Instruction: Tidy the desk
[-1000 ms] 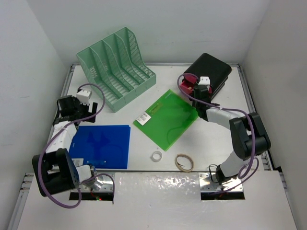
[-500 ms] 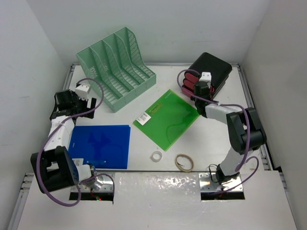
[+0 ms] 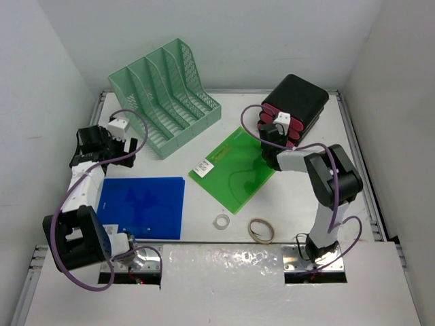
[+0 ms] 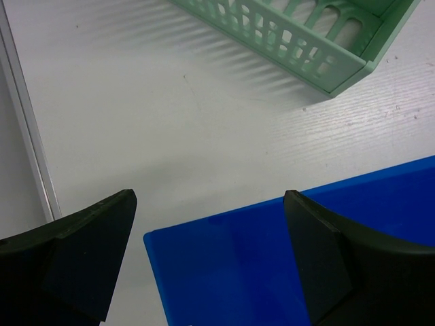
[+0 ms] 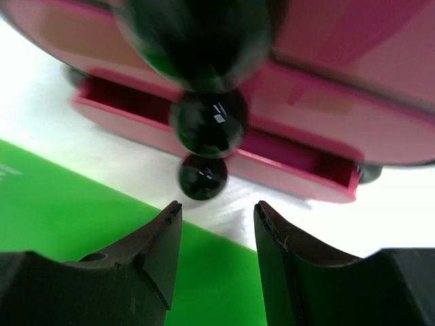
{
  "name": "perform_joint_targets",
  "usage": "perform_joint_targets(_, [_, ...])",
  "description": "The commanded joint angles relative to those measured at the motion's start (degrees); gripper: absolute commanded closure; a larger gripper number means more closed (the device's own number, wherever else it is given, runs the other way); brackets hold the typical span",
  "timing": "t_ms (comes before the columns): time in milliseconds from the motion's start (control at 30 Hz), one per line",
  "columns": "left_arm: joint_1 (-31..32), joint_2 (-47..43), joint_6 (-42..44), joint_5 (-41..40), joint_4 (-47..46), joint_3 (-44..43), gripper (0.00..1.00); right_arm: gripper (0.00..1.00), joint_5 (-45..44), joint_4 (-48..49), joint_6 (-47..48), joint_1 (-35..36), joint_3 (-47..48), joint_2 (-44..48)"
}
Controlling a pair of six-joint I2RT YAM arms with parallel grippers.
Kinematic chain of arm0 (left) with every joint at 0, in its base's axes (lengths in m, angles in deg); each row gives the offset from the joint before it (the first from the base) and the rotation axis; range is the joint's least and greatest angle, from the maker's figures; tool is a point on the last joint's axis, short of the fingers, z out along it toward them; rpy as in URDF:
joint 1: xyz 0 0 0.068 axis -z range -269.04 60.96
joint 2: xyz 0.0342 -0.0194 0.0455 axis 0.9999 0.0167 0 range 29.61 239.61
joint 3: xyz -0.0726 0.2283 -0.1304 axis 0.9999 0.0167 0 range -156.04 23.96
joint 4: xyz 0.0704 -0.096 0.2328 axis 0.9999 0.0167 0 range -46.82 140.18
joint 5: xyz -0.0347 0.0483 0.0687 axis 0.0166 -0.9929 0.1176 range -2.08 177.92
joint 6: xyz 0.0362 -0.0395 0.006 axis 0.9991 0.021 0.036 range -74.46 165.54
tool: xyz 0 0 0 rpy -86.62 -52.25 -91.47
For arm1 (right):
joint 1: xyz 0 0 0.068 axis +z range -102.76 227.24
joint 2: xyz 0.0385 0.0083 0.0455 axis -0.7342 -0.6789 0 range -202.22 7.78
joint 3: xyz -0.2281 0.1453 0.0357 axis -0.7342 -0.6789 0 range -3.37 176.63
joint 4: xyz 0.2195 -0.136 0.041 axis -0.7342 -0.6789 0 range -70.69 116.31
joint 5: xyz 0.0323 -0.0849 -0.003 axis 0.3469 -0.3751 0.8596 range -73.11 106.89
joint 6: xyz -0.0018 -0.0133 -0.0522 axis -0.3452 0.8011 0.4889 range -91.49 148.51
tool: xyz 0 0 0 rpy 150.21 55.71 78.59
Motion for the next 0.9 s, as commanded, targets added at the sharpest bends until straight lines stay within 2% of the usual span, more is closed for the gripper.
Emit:
perform_joint_targets(0, [0.3, -1.0, 1.1, 1.4, -0.3, -2.0, 0.11, 0.55, -4.7, 2.4, -6.7, -0.2, 1.9, -1.8])
perform_joint_targets(500, [0.3, 0.2, 1.7, 1.9, -0.5, -2.4, 0.11, 0.6, -6.7, -0.8, -8.2, -0.9, 11.1, -10.0])
perform_joint_targets(600, [0.3, 0.4, 1.8, 1.9, -0.5, -2.5, 0.11, 0.66, -6.4, -0.5, -9.8, -1.7, 10.2, -9.8])
perform_joint_targets(700, [0.3, 0.5, 1.6, 2.1, -0.4, -2.7, 0.12, 0.77, -6.6, 0.1, -10.3, -2.2, 9.4, -9.4])
perform_joint_targets(733, [0.3, 0.5, 1.6, 2.1, -0.3, -2.7, 0.11, 0.86, -6.6, 0.2, -10.0, -2.2, 9.4, -9.4])
perform_joint_targets(833, [0.3, 0.5, 1.6, 2.3, -0.3, -2.6, 0.11, 1.0, -5.5, 0.6, -9.0, -2.3, 9.4, -9.4])
perform_joint_targets(867, [0.3, 0.5, 1.6, 2.3, -0.3, -2.6, 0.11, 1.0, -4.2, 0.6, -8.8, -2.3, 9.7, -9.5])
